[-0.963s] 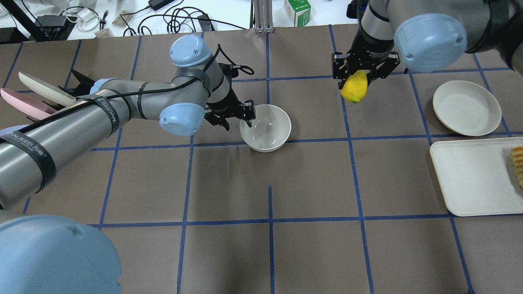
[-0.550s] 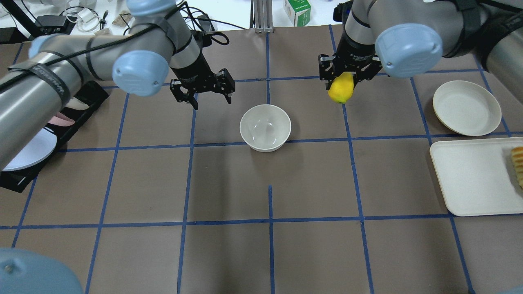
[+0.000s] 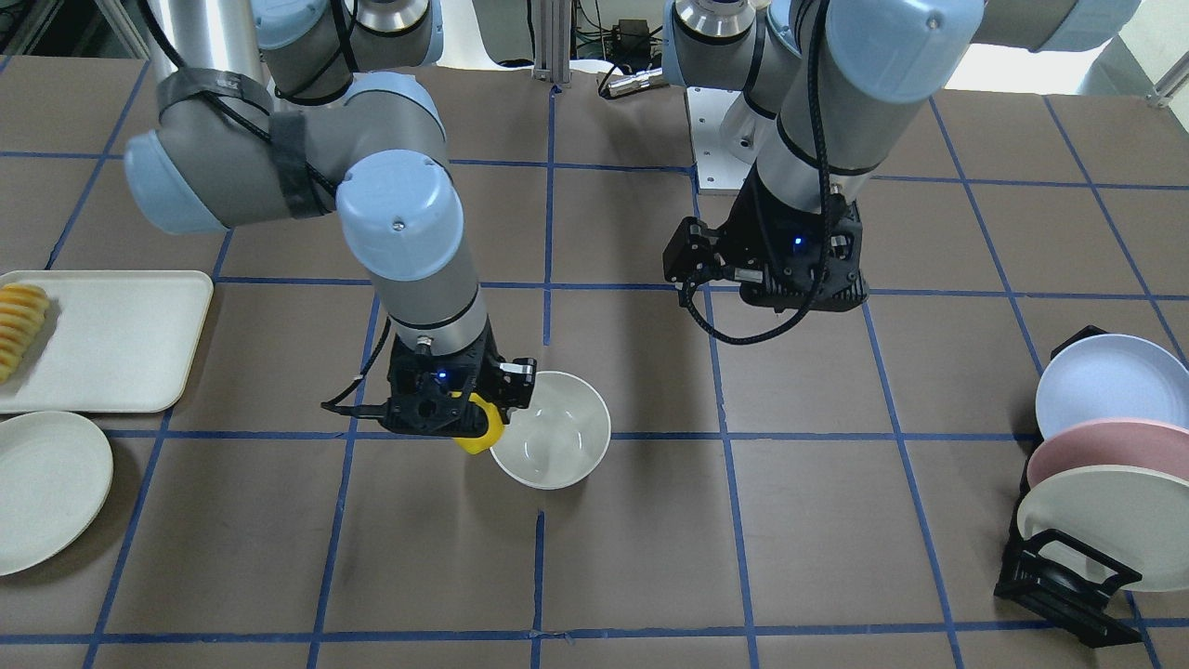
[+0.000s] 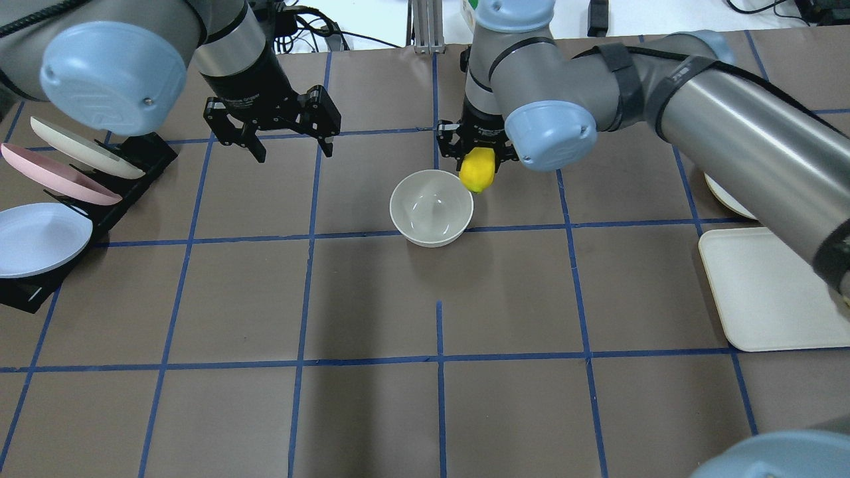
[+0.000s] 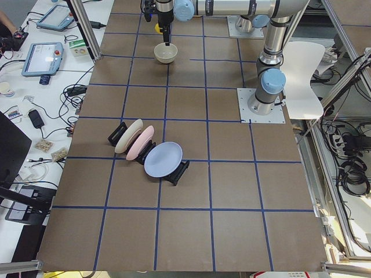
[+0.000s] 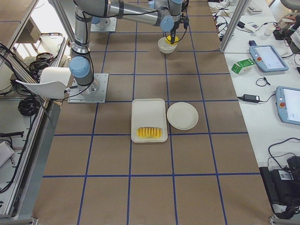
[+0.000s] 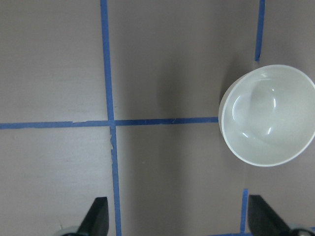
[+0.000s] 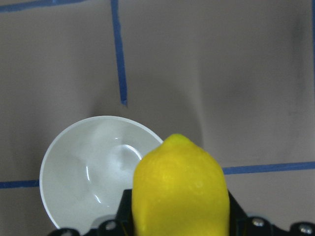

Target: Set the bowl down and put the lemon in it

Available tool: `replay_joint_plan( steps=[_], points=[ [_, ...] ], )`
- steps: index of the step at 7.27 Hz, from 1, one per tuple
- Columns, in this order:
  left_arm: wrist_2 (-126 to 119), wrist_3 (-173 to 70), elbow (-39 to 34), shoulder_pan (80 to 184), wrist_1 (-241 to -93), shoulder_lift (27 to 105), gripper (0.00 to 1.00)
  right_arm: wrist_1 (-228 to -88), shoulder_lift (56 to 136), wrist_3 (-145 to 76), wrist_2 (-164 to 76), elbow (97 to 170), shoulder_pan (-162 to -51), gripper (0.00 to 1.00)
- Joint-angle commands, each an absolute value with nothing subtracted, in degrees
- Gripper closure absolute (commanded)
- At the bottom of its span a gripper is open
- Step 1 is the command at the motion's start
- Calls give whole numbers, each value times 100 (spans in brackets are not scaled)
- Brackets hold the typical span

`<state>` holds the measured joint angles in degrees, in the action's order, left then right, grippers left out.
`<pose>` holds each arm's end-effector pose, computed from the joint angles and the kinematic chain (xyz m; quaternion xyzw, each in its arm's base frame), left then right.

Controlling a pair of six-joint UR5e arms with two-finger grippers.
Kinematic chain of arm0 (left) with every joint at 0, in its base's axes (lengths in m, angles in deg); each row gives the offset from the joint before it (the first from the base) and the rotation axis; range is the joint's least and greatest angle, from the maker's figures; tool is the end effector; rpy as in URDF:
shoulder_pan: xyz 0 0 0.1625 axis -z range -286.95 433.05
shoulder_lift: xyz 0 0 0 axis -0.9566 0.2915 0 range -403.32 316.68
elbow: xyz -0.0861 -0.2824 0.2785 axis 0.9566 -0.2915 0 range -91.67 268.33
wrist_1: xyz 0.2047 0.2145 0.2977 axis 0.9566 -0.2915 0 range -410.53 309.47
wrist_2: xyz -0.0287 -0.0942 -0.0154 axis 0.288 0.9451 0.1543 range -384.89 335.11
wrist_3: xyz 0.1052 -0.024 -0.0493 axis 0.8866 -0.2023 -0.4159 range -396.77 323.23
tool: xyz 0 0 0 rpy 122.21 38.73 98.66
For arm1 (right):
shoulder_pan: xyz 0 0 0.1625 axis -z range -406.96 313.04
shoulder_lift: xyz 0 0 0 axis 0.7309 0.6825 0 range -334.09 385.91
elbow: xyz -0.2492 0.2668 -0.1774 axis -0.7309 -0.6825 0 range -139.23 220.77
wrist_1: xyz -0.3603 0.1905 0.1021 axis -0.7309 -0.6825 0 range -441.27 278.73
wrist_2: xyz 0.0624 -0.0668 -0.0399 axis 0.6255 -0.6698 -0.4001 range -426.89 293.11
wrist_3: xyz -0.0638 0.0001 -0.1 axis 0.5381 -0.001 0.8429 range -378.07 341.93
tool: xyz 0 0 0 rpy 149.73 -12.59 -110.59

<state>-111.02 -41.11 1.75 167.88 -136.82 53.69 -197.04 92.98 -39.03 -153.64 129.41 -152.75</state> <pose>-0.1868 -0.5334 0.4222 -0.0042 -0.9994 -0.0017 0.0338 0.3081 -0.5747 0.2789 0.0441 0.9980 -0.0258 0.0384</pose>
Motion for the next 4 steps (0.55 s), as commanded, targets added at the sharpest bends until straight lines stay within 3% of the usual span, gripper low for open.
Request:
replay_joint_plan(
  steps=[1, 4],
  points=[
    [-11234, -4143, -103, 16789, -13640, 5055, 0, -19877, 9017, -4503, -15363, 12945, -15716, 100],
    [-11217, -4055, -439, 16718, -13097, 4843, 0, -20071, 8604, -4610, -15363, 12980, -15893, 100]
  ],
)
